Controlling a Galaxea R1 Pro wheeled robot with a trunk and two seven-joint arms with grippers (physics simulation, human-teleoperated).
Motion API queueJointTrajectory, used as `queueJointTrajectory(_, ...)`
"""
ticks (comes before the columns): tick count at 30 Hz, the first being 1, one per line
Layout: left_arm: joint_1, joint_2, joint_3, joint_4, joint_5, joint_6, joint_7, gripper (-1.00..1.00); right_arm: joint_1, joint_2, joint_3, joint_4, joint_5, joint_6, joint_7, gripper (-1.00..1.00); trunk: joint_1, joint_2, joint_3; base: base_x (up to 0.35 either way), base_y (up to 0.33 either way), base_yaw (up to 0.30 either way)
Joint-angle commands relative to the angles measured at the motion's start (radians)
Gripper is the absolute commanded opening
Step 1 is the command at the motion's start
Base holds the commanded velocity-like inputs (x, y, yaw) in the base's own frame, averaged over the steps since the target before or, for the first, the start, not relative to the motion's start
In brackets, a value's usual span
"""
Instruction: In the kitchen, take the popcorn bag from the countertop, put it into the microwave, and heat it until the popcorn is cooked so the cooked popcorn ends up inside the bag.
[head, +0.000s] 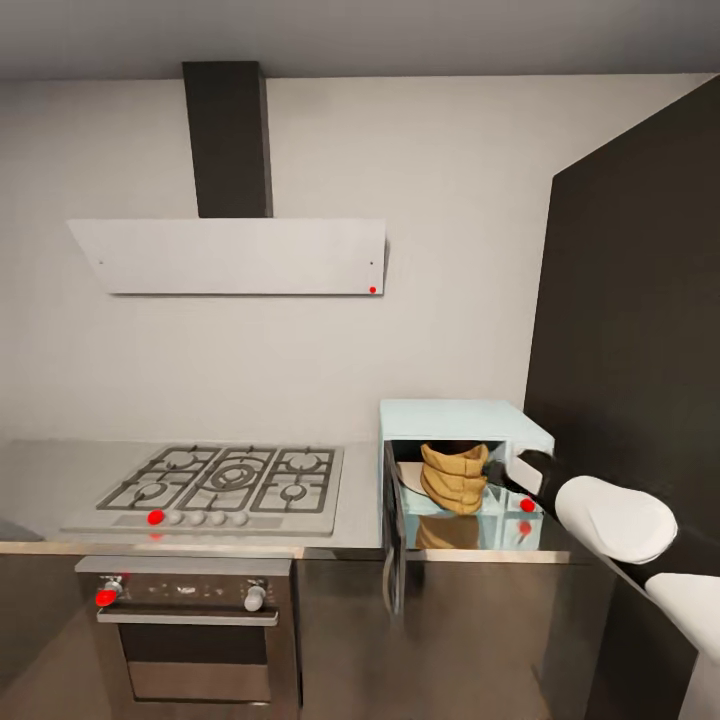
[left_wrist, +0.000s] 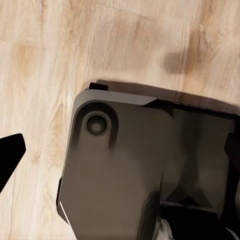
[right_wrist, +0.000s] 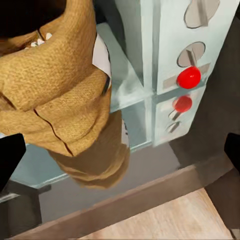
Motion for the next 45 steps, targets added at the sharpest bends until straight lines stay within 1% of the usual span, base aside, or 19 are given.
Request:
queueJointTrajectory(1, 0.0, 0.0, 0.005, 0.0, 0.001, 0.0, 0.0, 1.0, 0.02, -0.001, -0.008, 0.003, 0.038, -0.039, 0.025, 1.0, 0.0, -0.001, 0.0, 0.0, 0.0, 0.0)
queueJointTrajectory(2, 0.0, 0.0, 0.005, 0.0, 0.001, 0.0, 0.0, 1.0, 0.04, -0.001, -0.008, 0.003, 0.063, -0.078, 0.044, 1.0, 0.0, -0.001, 0.0, 0.0, 0.0, 0.0)
queueJointTrajectory(3, 0.0, 0.0, 0.005, 0.0, 0.0, 0.0, 0.0, 1.0, 0.069, -0.001, -0.008, 0.003, 0.106, -0.157, 0.065, 1.0, 0.0, -0.001, 0.0, 0.0, 0.0, 0.0)
queueJointTrajectory(5, 0.0, 0.0, 0.005, 0.0, 0.001, 0.0, 0.0, 1.0, 0.093, -0.001, -0.008, 0.003, 0.131, -0.227, 0.08, 1.0, 0.0, -0.001, 0.0, 0.0, 0.0, 0.0)
queueJointTrajectory(7, 0.0, 0.0, 0.005, 0.0, 0.0, 0.0, 0.0, 1.0, 0.138, -0.003, -0.007, 0.003, 0.145, -0.298, 0.141, 1.0, 0.0, -0.001, 0.0, 0.0, 0.0, 0.0)
queueJointTrajectory(8, 0.0, 0.0, 0.005, 0.0, 0.001, 0.0, 0.0, 1.0, 0.144, -0.004, -0.007, 0.003, 0.147, -0.308, 0.153, 1.0, 0.0, -0.001, 0.0, 0.0, 0.0, 0.0)
queueJointTrajectory(9, 0.0, 0.0, 0.005, 0.0, 0.0, 0.0, 0.0, 1.0, 0.167, -0.006, -0.007, 0.003, 0.152, -0.349, 0.203, 1.0, 0.0, -0.001, 0.0, 0.0, 0.0, 0.0)
queueJointTrajectory(10, 0.0, 0.0, 0.005, 0.0, 0.001, 0.0, 0.0, 1.0, 0.18, -0.007, -0.006, 0.003, 0.153, -0.372, 0.224, 1.0, 0.0, -0.001, 0.0, 0.0, 0.0, 0.0)
queueJointTrajectory(13, 0.0, 0.0, 0.005, 0.0, 0.001, 0.0, 0.0, 1.0, 0.209, -0.01, -0.006, 0.003, 0.155, -0.436, 0.259, 1.0, 0.0, -0.001, 0.0, 0.0, 0.0, 0.0)
queueJointTrajectory(14, 0.0, 0.0, 0.005, 0.0, 0.001, 0.0, 0.0, 1.0, 0.233, -0.014, -0.006, 0.003, 0.156, -0.484, 0.275, 1.0, 0.0, -0.001, 0.0, -0.051, 0.0, 0.0)
queueJointTrajectory(16, 0.0, 0.0, 0.005, 0.0, 0.001, 0.0, 0.0, 1.0, 0.255, -0.023, -0.006, 0.003, 0.157, -0.539, 0.311, 1.0, 0.0, -0.001, 0.0, -0.118, 0.042, 0.0)
queueJointTrajectory(19, 0.0, 0.0, 0.005, 0.0, 0.001, 0.0, 0.0, 1.0, 0.282, -0.038, -0.005, 0.003, 0.157, -0.604, 0.403, 1.0, 0.0, -0.001, 0.0, -0.189, 0.126, 0.0)
queueJointTrajectory(20, 0.0, 0.0, 0.005, 0.0, 0.001, -0.001, 0.0, 1.0, 0.296, -0.044, -0.005, 0.003, 0.157, -0.638, 0.448, 1.0, 0.0, -0.001, 0.0, -0.128, 0.112, 0.0)
queueJointTrajectory(25, 0.0, 0.0, 0.005, 0.0, 0.001, -0.002, 0.0, 1.0, 0.315, -0.048, -0.004, 0.003, 0.157, -0.729, 0.477, 1.0, 0.0, -0.001, 0.0, -0.041, 0.036, 0.0)
queueJointTrajectory(27, 0.0, 0.0, 0.005, 0.0, 0.001, -0.002, 0.0, 1.0, 0.325, -0.048, -0.003, 0.002, 0.157, -0.783, 0.48, 1.0, 0.0, -0.001, 0.0, -0.005, 0.004, 0.0)
queueJointTrajectory(28, 0.0, 0.0, 0.005, 0.0, 0.001, -0.002, 0.0, 1.0, 0.326, -0.048, -0.003, 0.002, 0.157, -0.798, 0.481, 1.0, 0.0, -0.001, 0.0, -0.002, 0.002, 0.0)
queueJointTrajectory(33, 0.0, -0.001, 0.005, 0.0, 0.001, -0.001, 0.002, 1.0, 0.355, -0.077, -0.005, -0.001, 0.157, -0.803, 0.497, 1.0, 0.0, -0.001, 0.0, 0.0, 0.0, 0.0)
queueJointTrajectory(36, 0.0, 0.002, 0.005, 0.0, 0.001, 0.0, 0.002, 1.0, 0.368, -0.077, -0.001, -0.002, 0.158, -0.82, 0.514, 1.0, 0.0, -0.001, 0.0, 0.0, 0.0, 0.0)
queueJointTrajectory(45, 0.0, 0.003, 0.004, 0.0, 0.001, -0.005, 0.002, 1.0, 0.37, -0.078, 0.0, -0.002, 0.159, -0.87, 0.562, 1.0, 0.0, -0.001, 0.0, 0.062, 0.042, 0.0)
